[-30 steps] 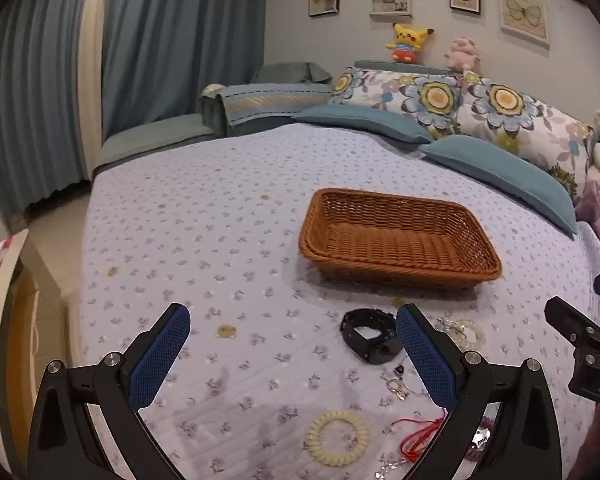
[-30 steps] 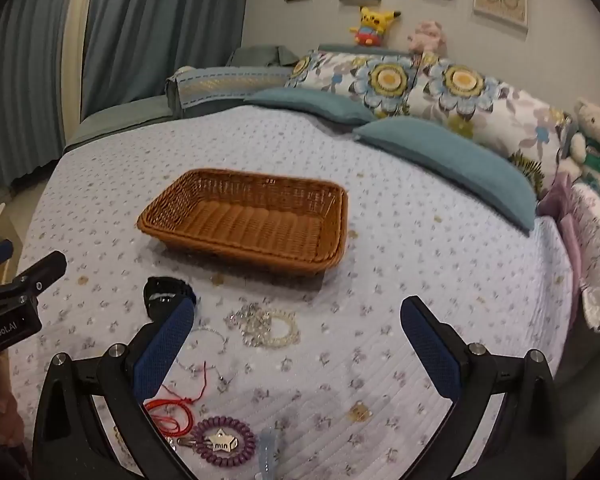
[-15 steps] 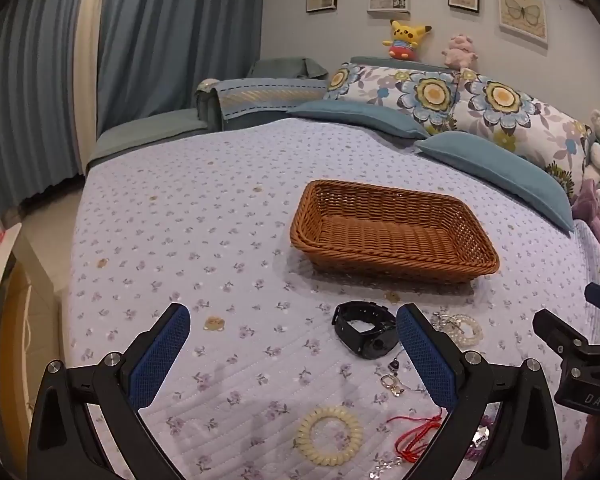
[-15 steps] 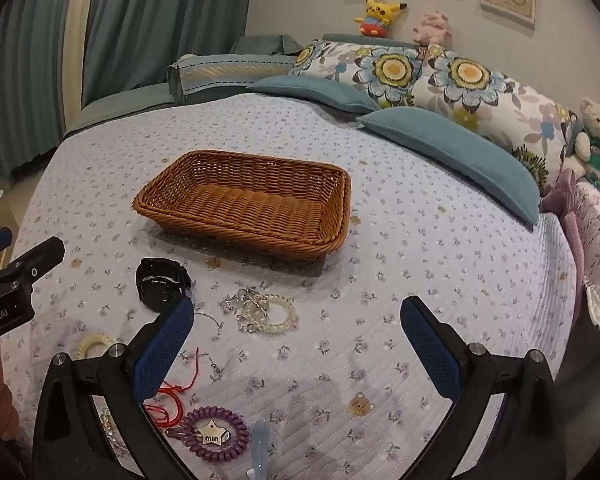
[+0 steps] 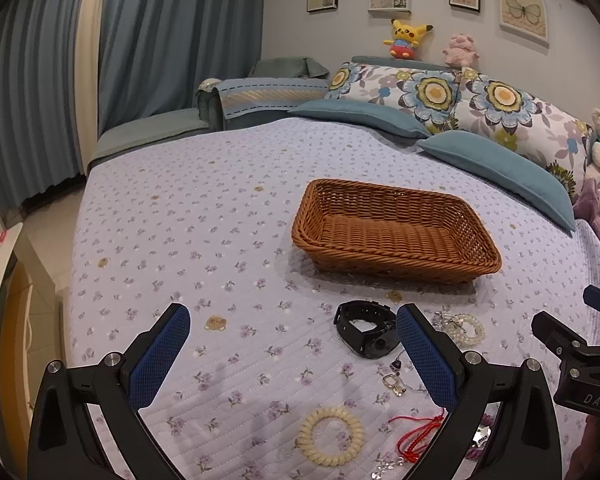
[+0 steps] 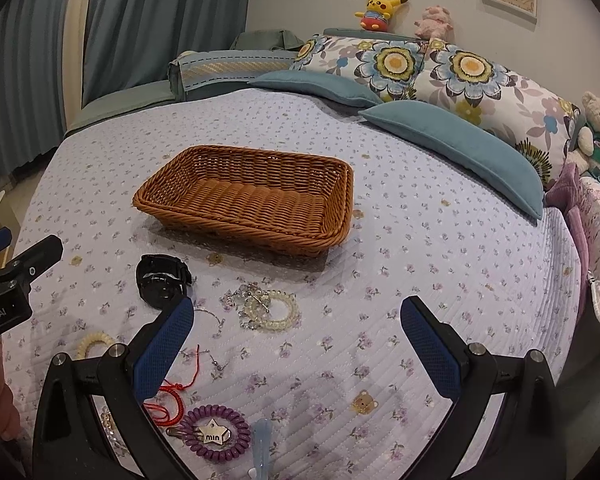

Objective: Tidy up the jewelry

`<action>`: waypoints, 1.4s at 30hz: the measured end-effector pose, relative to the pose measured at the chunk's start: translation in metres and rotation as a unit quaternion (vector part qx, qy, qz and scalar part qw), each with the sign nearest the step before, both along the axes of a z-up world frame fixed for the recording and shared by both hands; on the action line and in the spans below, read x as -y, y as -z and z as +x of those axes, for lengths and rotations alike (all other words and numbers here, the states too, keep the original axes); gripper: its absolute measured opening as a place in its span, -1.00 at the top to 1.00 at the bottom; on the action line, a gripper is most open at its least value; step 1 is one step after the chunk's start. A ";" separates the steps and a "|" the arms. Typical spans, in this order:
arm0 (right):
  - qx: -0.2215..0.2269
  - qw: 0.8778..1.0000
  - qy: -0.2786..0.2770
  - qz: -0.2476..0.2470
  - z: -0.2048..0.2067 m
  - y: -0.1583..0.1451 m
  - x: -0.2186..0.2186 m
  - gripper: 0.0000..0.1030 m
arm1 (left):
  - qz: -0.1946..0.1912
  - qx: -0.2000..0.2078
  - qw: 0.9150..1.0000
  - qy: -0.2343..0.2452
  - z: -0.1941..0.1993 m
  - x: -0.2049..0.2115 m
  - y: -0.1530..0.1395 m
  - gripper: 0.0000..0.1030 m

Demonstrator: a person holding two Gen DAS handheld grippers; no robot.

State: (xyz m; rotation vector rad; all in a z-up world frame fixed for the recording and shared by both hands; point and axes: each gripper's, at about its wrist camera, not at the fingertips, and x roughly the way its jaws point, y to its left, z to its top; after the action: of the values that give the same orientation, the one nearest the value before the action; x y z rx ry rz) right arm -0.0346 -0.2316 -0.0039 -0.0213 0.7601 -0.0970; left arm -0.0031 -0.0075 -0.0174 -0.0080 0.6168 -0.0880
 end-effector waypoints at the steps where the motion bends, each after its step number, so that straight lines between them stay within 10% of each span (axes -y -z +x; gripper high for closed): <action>1: 0.000 1.000 0.000 0.000 0.000 0.000 0.000 -1.00 | 0.000 0.000 1.000 0.000 0.000 0.000 0.000 -0.99; 42: -0.007 1.000 -0.004 0.013 0.001 0.003 0.001 -1.00 | -0.003 -0.002 1.000 0.000 -0.001 0.001 -0.001 -0.99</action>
State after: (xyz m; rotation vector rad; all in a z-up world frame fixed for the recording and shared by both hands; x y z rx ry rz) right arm -0.0335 -0.2329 -0.0073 0.0005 0.7757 -0.0790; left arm -0.0043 -0.0086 -0.0165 -0.0149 0.6203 -0.0897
